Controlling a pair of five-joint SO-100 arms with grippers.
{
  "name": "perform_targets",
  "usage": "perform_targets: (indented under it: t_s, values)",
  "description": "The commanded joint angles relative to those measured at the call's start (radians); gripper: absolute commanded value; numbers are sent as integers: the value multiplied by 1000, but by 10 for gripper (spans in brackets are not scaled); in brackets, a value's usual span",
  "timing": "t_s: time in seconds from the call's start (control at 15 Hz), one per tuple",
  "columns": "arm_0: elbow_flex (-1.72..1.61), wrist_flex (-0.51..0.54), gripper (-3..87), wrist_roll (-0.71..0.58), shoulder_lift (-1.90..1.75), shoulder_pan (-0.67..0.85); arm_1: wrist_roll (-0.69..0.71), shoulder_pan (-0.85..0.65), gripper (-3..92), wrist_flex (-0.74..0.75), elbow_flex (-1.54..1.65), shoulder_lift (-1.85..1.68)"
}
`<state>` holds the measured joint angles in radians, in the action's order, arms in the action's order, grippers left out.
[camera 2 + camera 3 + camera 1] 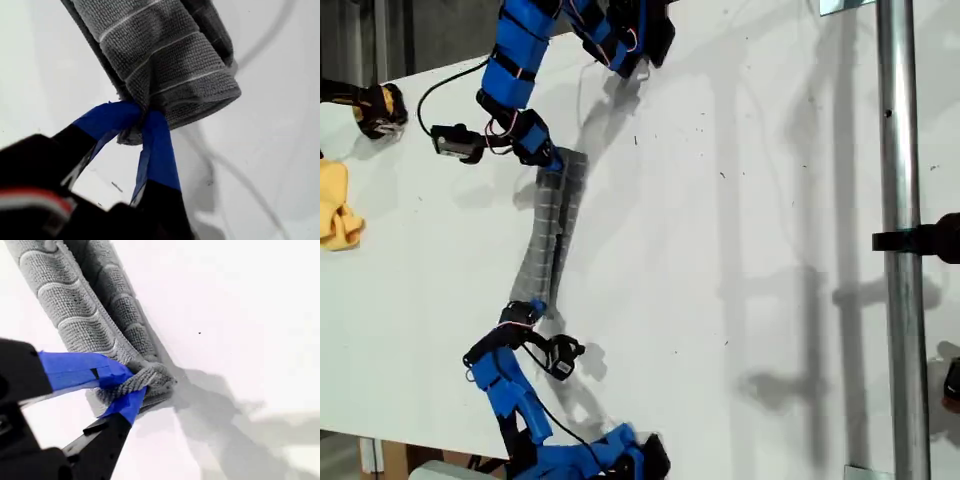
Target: Grasp corners of a towel and fold twice.
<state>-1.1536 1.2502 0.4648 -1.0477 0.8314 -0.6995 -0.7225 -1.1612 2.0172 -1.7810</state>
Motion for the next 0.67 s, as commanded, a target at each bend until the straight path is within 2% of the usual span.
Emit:
perform_targets:
  t_s: [0.0, 0.4, 0.47, 0.6]
  values:
    - [181, 115, -23, 12, 94, 64, -20, 12, -2, 8, -8, 46]
    - [256, 138, -13, 3, 156, 55, -58, 48, -2, -12, -64, 270]
    - [272, 152, 1, 3, 173, 57, -60, 51, -2, -15, -86, 310]
    - [273, 176, 91, 8, 173, 58, -69, 54, -2, -37, -115, 314]
